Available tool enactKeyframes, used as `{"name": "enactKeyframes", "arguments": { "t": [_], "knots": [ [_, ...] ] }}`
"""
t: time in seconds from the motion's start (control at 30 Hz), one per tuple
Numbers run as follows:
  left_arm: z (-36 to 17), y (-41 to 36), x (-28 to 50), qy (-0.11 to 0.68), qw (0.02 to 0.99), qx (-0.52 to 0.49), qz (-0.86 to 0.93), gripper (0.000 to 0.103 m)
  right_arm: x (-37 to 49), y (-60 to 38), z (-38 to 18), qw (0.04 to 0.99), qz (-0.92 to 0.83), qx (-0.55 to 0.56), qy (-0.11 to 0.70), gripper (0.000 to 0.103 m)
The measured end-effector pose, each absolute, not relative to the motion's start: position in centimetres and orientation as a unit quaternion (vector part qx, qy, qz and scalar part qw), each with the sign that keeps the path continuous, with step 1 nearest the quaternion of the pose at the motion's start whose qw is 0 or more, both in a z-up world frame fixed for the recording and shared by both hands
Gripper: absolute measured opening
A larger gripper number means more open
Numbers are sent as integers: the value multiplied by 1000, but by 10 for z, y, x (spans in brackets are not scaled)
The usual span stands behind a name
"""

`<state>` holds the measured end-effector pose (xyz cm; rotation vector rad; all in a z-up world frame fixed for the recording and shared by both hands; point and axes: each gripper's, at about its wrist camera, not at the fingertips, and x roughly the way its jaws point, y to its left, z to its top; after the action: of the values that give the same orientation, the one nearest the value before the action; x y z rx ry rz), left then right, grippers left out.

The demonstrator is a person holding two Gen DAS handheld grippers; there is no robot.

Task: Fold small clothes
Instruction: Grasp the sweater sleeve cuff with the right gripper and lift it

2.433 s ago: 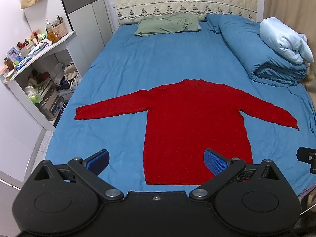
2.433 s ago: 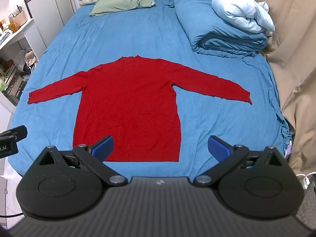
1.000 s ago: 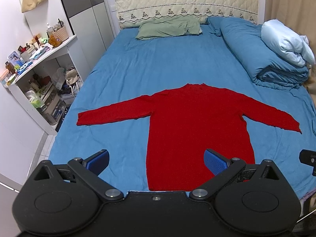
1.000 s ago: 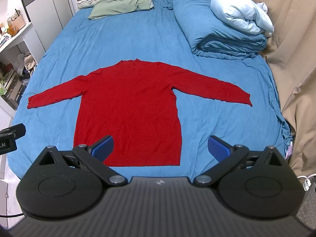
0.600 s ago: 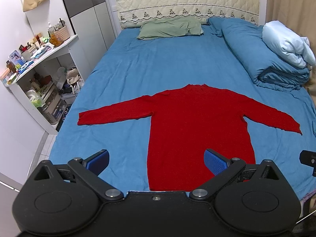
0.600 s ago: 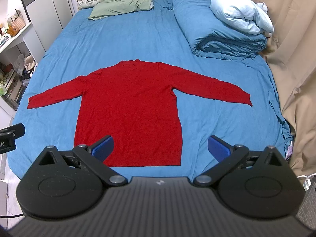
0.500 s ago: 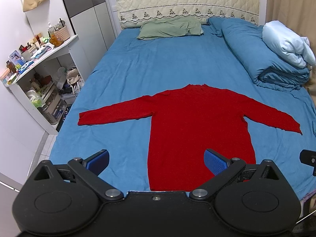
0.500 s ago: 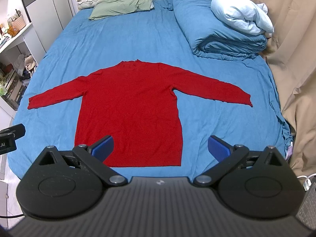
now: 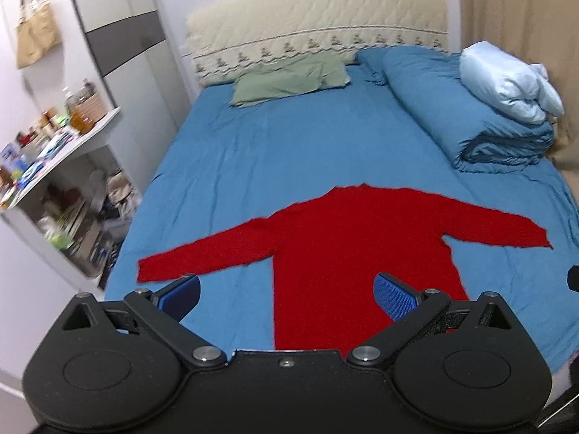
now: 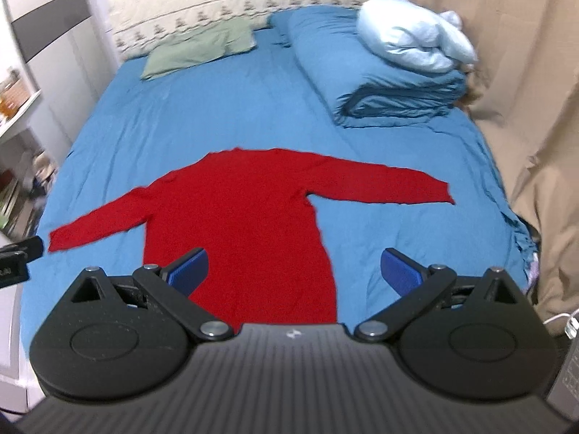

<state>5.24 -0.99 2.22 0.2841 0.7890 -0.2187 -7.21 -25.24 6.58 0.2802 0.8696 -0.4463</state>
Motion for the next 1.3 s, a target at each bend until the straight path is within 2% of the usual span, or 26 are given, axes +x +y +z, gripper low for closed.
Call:
{"name": "enactKeyframes", "arguments": {
  "t": [0.27,0.47,0.77,1.13,1.23,1.3],
  "knots": [
    [20,-65,107,352,911,141,-163,103,-46,-336,70,860,-297,180,374,103],
    [6,-130,144,359,914,115,-148,103,-18,-432,38,848,-317,232,357,103],
    [-61,-233,210,391,909,111,-90,103,34,-588,-86,822,-319,296,367,103],
    [-198,-313,298,406,903,121,-71,103,70,-695,-284,765,-392,363,360,103],
    [-240,-323,318,419,898,115,-67,103,73,-707,-327,752,-407,382,351,94],
    [-266,-325,330,432,893,106,-65,103,74,-711,-351,741,-416,395,349,84]
  ]
}}
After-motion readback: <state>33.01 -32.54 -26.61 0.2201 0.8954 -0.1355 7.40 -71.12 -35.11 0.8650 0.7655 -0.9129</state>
